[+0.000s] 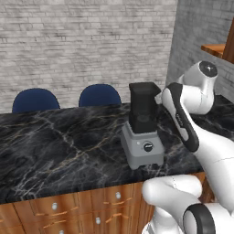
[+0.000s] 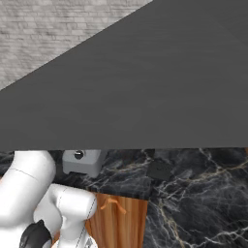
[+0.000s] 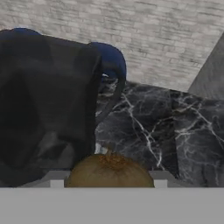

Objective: Open the blender lid, put the kiwi in the blender, close the lid, and start the blender.

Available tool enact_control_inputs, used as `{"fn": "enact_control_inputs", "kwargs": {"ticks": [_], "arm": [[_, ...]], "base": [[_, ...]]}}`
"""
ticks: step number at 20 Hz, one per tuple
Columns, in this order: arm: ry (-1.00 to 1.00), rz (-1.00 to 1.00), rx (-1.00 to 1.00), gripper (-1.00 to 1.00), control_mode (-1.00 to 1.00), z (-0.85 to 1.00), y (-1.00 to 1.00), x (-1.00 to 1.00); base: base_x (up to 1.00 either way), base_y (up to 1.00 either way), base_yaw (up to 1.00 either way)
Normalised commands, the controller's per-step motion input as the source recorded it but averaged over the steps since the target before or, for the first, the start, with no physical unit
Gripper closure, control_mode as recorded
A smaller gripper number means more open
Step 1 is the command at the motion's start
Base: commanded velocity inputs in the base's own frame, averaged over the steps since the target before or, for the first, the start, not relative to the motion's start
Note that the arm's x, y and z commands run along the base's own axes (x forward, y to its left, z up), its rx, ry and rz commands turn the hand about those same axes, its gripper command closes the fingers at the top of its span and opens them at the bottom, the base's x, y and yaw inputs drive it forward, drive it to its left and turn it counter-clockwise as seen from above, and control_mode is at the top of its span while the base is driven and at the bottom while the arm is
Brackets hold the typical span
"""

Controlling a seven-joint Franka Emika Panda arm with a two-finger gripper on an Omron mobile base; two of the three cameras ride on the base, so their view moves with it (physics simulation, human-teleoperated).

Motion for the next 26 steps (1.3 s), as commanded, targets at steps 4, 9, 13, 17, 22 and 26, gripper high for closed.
{"fn": "enact_control_inputs", "kwargs": {"ticks": [4,9,13,17,22,26], "arm": [[-0.02,-0.03,-0.06,1.00,-1.00,1.00,0.37,0.00],[0.03,-0.02,-0.07,1.00,-1.00,0.54,0.57,0.19],[0.15,0.00,-0.05,1.00,-1.00,-0.08,0.59,0.66],[0.14,0.00,-0.02,1.00,-1.00,-0.37,0.32,0.66],[0.02,0.00,0.00,1.00,-1.00,-0.50,0.03,0.37],[0.00,0.00,0.00,1.00,-1.00,-0.46,0.00,0.20]], "base": [[0.00,0.00,0.00],[0.00,0.00,0.00],[0.00,0.00,0.00],[0.00,0.00,0.00],[0.00,0.00,0.00],[0.00,0.00,0.00]]}}
